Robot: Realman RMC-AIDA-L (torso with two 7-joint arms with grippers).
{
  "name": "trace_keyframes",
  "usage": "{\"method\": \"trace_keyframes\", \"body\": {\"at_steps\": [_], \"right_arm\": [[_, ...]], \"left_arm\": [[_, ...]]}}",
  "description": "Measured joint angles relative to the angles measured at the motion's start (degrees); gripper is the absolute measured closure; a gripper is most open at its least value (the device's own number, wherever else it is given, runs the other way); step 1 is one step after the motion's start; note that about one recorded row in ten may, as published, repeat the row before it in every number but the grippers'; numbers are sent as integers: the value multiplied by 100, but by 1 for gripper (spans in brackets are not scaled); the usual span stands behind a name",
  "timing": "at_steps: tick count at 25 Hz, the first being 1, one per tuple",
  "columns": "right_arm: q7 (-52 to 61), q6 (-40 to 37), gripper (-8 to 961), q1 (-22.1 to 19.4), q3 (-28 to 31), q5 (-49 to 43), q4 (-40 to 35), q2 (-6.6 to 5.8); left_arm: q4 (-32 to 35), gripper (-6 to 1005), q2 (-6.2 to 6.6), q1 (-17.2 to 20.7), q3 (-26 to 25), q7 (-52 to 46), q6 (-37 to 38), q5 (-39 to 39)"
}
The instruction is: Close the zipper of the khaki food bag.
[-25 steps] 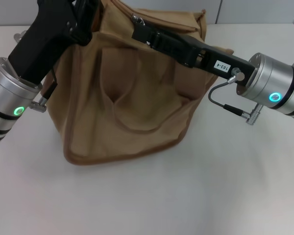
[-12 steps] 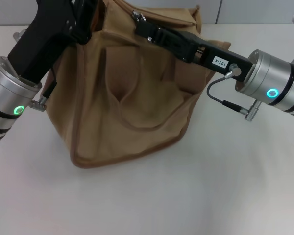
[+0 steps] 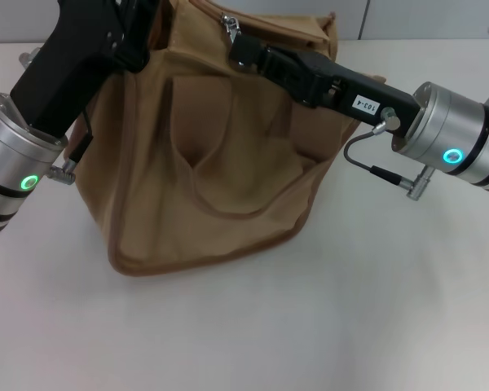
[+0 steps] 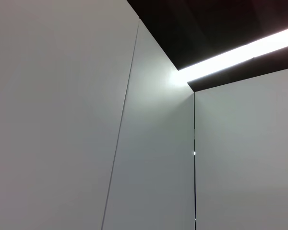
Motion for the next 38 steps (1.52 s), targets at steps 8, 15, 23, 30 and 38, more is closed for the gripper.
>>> {"method": "trace_keyframes", "body": {"at_steps": [8, 15, 23, 30, 38], "right_arm": [[39, 27, 954, -152, 81, 105, -32, -16], [285, 227, 955, -274, 136, 110, -214, -37], [357, 273, 955, -540, 165, 271, -413, -54], [505, 376, 956, -892, 240, 397, -697, -58], [473, 403, 956, -1089, 344, 398, -818, -73]], "left_arm": [[19, 929, 0, 27, 0, 0, 45, -4], [36, 928, 0, 30, 0, 0, 76, -6], [44, 927, 4, 40, -84, 0, 82, -22], [59, 926, 19, 84, -163, 0, 83, -22], [68, 925, 34, 140, -236, 0, 81, -22]]}}
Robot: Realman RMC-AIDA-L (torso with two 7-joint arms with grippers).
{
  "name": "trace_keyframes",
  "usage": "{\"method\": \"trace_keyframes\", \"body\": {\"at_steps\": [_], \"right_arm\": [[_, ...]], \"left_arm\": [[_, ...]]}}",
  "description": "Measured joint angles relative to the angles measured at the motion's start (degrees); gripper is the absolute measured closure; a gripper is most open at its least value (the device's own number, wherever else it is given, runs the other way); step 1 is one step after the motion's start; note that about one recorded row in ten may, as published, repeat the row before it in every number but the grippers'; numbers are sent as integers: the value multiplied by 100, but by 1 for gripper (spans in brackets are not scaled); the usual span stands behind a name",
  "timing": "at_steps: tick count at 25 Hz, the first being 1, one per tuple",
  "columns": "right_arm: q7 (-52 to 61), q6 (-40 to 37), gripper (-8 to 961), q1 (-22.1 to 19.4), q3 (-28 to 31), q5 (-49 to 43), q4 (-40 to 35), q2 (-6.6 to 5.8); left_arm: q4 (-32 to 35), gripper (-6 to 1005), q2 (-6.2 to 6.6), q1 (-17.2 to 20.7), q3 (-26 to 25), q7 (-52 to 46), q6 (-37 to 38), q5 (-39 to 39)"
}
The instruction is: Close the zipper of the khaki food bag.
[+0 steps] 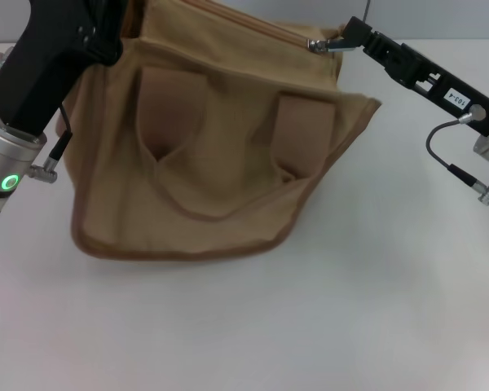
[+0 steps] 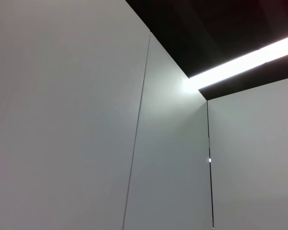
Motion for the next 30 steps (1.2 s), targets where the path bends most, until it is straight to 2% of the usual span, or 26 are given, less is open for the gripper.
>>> {"method": "trace_keyframes", "body": {"at_steps": [7, 12, 13, 23, 25, 30], "right_arm": [[-474, -275, 953, -108, 16, 31, -76, 28], [-908, -330, 950, -303, 86, 432, 128, 42], [-983, -353, 731, -405, 90, 584, 157, 43], [-1238, -444, 379, -495, -159, 524, 264, 47], [-1290, -461, 302, -495, -253, 504, 273, 45], [-2074, -774, 305, -594, -505, 459, 294, 37]], "left_arm": [[4, 924, -13, 108, -93, 0, -144, -17], [3, 923, -8, 259, -177, 0, -285, -20], [2, 923, -6, 359, -258, 0, -364, -21], [163, 922, 17, 528, -238, -58, -1158, 46], [183, 878, 21, 579, -240, -58, -1150, 46], [381, 767, 28, 871, -222, -191, -1095, 44]]}}
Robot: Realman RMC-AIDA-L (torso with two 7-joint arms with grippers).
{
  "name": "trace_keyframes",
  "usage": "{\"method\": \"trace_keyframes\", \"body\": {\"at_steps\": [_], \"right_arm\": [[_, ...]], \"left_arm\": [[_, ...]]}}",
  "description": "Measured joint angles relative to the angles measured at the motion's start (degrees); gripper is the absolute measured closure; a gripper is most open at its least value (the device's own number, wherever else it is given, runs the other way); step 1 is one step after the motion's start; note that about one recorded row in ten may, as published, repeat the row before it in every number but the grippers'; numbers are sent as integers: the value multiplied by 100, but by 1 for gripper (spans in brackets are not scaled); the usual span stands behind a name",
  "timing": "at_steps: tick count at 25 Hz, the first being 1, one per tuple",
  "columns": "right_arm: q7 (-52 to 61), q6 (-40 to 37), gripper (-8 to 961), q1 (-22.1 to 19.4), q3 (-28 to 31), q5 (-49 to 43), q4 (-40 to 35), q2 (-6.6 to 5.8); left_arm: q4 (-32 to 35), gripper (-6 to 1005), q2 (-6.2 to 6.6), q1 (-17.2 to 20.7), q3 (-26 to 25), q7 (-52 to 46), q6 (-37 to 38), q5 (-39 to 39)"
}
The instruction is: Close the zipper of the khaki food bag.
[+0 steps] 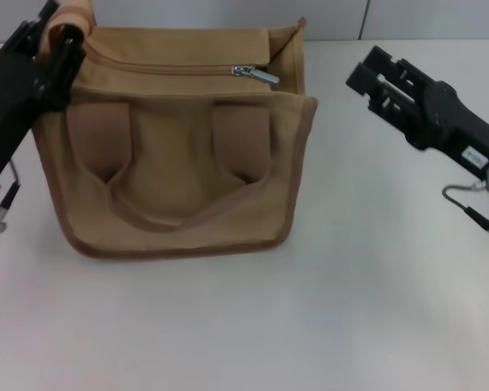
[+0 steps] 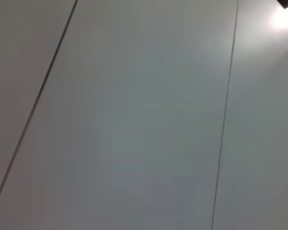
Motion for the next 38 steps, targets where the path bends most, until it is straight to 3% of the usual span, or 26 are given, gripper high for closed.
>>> {"method": "trace_keyframes", "body": {"at_steps": [3, 6, 8, 11, 13, 16, 18, 21, 23, 25, 27, 28, 33, 38], "right_arm": [[-554, -387, 307, -195, 21, 2, 76, 13], [-771, -576, 309, -365, 60, 39, 97, 14], [-857, -602, 309, -433, 70, 56, 117, 14], [-896, -581, 308, -439, 71, 58, 154, 13], [-1089, -596, 308, -433, 73, 64, 228, 13], [-1195, -656, 307, -410, 61, 68, 246, 16], [-1296, -747, 307, -356, -27, 1, 234, 12], [-1428, -775, 306, -340, -139, -100, 223, 0], [-1832, -779, 306, -344, -530, -344, 196, 2], [-1937, -777, 305, -324, -746, -526, 167, -2], [-2045, -769, 305, -239, -1176, -956, 77, -7], [-2085, -715, 305, -93, -1653, -1380, -21, 0], [-2214, -389, 304, 80, -2130, -1552, 37, 30], [-2451, -338, 303, 40, -1996, -1450, 249, 35]], "left_arm": [[347, 700, 13, 295, 167, -356, 59, 14], [648, 557, 18, 705, 176, -630, 278, -8], [785, 461, 32, 1163, -106, -686, 521, -91], [799, 338, 50, 1379, -352, -688, 647, -134], [1003, 256, 80, 1713, -551, -828, 890, -122], [1159, 213, 104, 1805, -498, -1012, 961, -94], [1635, 184, 257, 1992, -87, -1694, 1259, 140], [1960, 170, 446, 2048, 866, -1616, 1661, 725], [2180, 170, 462, 2044, 1469, -1442, 1710, 1005], [2502, 170, 348, 1997, 2245, -1195, 1677, 1372], [2637, 170, 242, 1893, 2541, -1083, 1637, 1625], [2664, 170, 194, 1808, 2589, -1049, 1619, 1769], [2646, 170, 97, 1251, 2606, -1068, 1577, 2227], [2657, 170, 84, 1128, 2620, -1062, 1556, 2261]]}}
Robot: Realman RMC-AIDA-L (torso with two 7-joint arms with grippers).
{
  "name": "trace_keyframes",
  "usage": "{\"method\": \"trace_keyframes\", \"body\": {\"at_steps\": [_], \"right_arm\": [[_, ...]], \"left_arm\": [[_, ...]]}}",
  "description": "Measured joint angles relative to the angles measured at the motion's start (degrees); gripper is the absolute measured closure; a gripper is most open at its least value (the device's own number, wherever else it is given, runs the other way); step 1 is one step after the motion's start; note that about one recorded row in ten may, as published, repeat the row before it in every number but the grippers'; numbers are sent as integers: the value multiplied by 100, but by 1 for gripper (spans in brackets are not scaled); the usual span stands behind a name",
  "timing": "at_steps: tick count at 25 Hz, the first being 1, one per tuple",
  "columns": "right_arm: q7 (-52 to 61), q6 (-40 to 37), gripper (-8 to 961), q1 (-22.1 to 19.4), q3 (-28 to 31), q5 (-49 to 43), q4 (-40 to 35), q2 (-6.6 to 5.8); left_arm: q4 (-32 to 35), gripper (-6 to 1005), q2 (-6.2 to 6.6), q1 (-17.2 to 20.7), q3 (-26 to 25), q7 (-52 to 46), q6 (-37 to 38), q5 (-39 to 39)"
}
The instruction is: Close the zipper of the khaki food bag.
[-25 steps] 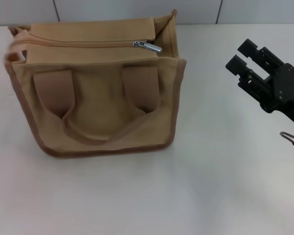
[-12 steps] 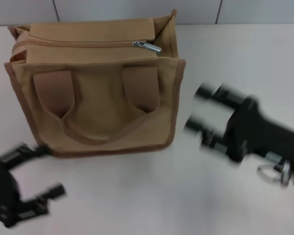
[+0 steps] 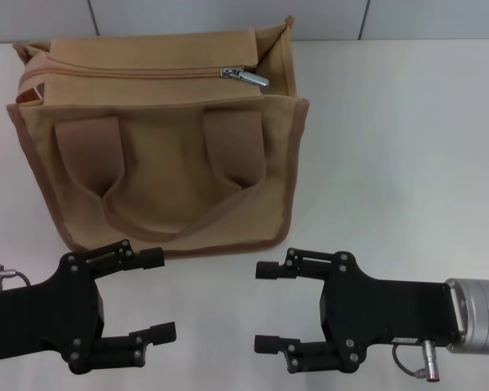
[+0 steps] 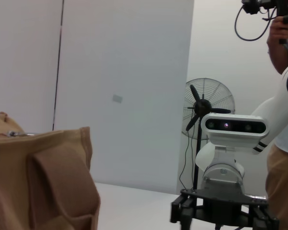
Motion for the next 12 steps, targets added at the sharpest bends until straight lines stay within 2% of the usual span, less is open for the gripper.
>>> {"method": "trace_keyframes", "body": {"at_steps": [3, 8, 10, 12], "right_arm": [[-54, 54, 302, 11, 14, 61, 97, 1], [-58, 357, 192, 44, 35, 338, 294, 2], [-61, 358, 118, 26, 42, 459, 344, 2], [-61, 356, 118, 22, 49, 474, 349, 1]], "left_arm": [[-4, 170, -19, -21, 11, 31, -3, 3], [-9, 170, -36, 29, 24, 35, -20, 18], [-29, 170, -39, 68, 35, 41, -22, 63], [-39, 170, -41, 75, 35, 45, -38, 72]]}}
